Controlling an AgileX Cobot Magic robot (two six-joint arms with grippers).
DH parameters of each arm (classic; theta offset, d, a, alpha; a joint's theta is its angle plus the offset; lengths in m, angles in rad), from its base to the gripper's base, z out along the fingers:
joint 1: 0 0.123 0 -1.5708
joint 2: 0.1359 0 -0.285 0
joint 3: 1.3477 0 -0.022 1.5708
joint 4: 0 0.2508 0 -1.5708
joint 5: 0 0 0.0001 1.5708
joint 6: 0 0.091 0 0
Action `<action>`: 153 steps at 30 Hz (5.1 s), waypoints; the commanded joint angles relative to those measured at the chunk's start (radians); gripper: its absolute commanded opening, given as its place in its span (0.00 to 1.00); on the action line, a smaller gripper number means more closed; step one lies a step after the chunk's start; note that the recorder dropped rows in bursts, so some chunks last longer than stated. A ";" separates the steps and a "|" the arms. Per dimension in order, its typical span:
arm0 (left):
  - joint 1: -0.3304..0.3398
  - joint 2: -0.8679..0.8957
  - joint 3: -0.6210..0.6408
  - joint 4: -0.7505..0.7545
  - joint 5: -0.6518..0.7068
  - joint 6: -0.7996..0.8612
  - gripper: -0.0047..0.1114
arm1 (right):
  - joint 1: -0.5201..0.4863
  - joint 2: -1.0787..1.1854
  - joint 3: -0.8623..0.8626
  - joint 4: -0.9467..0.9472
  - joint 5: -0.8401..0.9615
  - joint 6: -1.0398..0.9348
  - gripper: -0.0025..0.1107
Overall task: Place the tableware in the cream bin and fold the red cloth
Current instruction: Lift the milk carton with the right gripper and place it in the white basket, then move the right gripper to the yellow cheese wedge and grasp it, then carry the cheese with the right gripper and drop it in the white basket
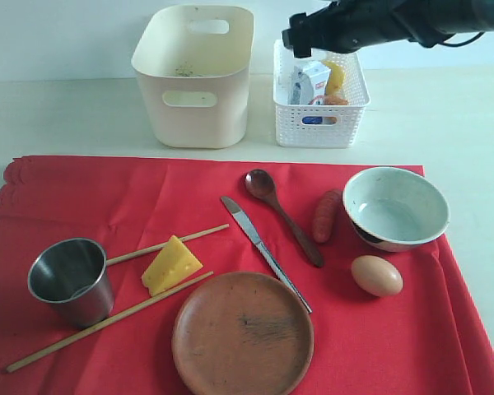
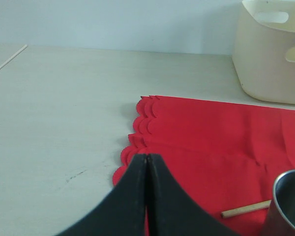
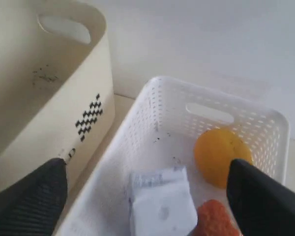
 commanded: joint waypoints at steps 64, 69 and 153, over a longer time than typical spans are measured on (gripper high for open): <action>-0.007 -0.006 0.003 -0.001 -0.007 0.000 0.04 | 0.452 0.096 0.076 -0.164 0.671 -0.611 0.61; -0.007 -0.006 0.003 -0.001 -0.007 0.000 0.04 | 0.452 0.096 0.076 -0.164 0.665 -0.611 0.32; -0.007 -0.006 0.003 -0.001 -0.007 0.000 0.04 | -0.021 0.047 0.076 -0.754 -0.112 0.524 0.02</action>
